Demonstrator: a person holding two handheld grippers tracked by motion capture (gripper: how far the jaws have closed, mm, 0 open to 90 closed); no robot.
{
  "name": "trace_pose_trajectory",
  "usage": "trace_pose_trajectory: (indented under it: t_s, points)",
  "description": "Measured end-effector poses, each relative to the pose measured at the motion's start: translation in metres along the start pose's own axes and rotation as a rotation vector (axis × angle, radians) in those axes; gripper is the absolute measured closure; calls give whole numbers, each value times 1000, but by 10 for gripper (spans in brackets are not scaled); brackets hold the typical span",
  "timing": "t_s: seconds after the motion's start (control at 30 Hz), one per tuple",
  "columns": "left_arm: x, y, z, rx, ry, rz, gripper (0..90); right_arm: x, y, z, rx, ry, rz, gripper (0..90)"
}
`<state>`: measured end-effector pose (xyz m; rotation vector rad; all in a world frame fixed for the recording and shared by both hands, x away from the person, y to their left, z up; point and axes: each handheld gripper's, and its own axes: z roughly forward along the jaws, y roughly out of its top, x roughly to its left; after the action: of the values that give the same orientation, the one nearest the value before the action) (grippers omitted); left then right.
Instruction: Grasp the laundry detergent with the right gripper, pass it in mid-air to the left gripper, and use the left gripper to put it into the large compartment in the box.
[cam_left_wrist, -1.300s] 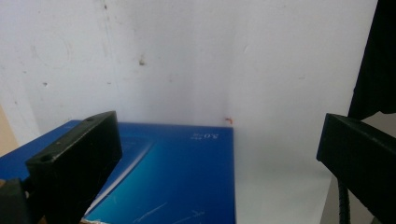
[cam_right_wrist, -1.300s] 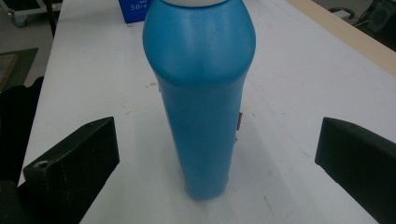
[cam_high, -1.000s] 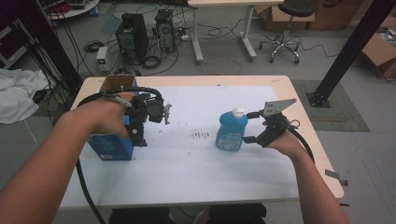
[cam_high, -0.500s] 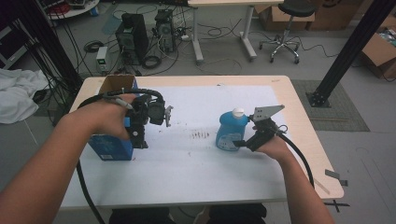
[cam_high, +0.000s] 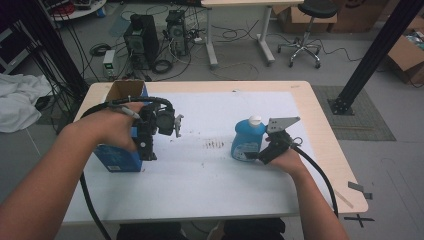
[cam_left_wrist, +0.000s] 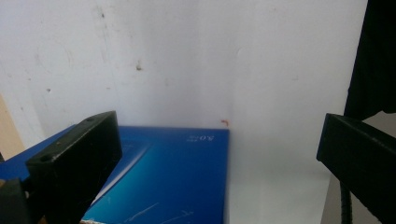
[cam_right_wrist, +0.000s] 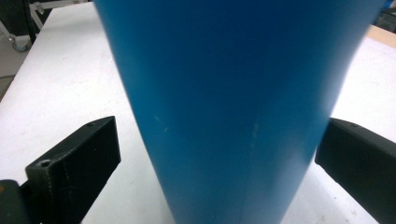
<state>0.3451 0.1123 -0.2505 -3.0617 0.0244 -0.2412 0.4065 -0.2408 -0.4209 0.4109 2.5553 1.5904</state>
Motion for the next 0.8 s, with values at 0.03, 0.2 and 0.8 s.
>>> trace_pose_trajectory:
  t_s: [0.03, 0.2, 0.8]
  points:
    - [0, 0, 0, -1, 0, -3, 5, 1, -1, 1, -5, -6, -5, 4]
    - [1, 1, 0, 1, 1, 3, 5, 1, -2, 2, -17, -13, -9, 42]
    - [2, 0, 1, 2, -1, -4, 5, -1, -5, 2, -44, -19, -2, 145]
